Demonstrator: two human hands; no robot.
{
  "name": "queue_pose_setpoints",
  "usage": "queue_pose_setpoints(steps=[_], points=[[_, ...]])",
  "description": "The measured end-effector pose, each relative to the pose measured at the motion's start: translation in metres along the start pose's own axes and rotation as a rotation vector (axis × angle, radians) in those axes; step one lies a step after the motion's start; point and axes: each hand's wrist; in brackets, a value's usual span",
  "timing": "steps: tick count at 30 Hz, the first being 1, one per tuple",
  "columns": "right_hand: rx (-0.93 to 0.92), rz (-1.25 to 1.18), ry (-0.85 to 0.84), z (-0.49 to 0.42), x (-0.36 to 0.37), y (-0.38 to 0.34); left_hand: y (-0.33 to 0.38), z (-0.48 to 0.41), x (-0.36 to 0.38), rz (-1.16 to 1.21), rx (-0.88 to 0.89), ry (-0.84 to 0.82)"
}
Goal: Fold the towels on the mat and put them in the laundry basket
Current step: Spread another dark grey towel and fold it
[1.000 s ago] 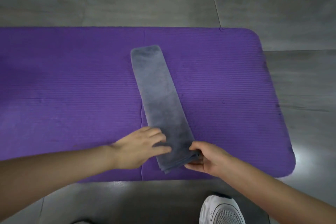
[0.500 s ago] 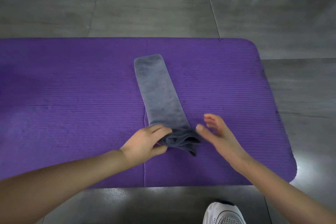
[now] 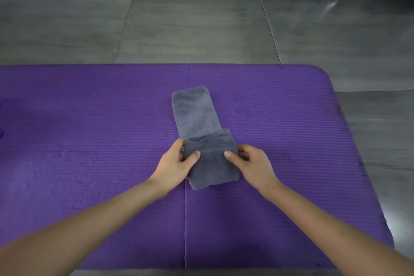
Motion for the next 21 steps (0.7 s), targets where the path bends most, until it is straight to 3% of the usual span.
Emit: queue_pose_setpoints(steps=[2,6,12,14,15,17,19,21], points=[[0.031,0.139,0.046,-0.015,0.004,-0.003,0.002,-0.008,0.002,0.03,-0.066,0.079],[0.022,0.263,0.109,-0.042,0.006,-0.021,0.008,-0.023,-0.002,0.011,-0.032,0.16],[0.137,0.436,0.021,-0.044,0.007,-0.027,-0.001,-0.019,0.004,0.053,-0.273,0.138],[0.146,0.462,0.03,-0.041,0.01,-0.025,-0.003,-0.013,0.003,0.004,-0.269,0.175],[0.154,0.46,0.036,-0.041,0.01,-0.026,-0.004,-0.01,0.002,-0.175,-0.17,0.22],[0.179,0.456,0.035,-0.043,0.01,-0.027,-0.013,-0.005,-0.002,-0.721,0.269,0.308],[0.202,0.462,0.019,-0.045,0.01,-0.027,-0.02,-0.001,-0.004,-1.163,0.657,0.156],[0.136,0.543,0.092,-0.04,0.011,-0.029,-0.031,-0.001,-0.005,-1.399,0.711,-0.049]])
Point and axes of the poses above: each hand's wrist, its own z-axis away from the middle knuckle, its own x-axis out of the palm, y = z × x, and after that the axes turned 6 degrees about -y, right-handed
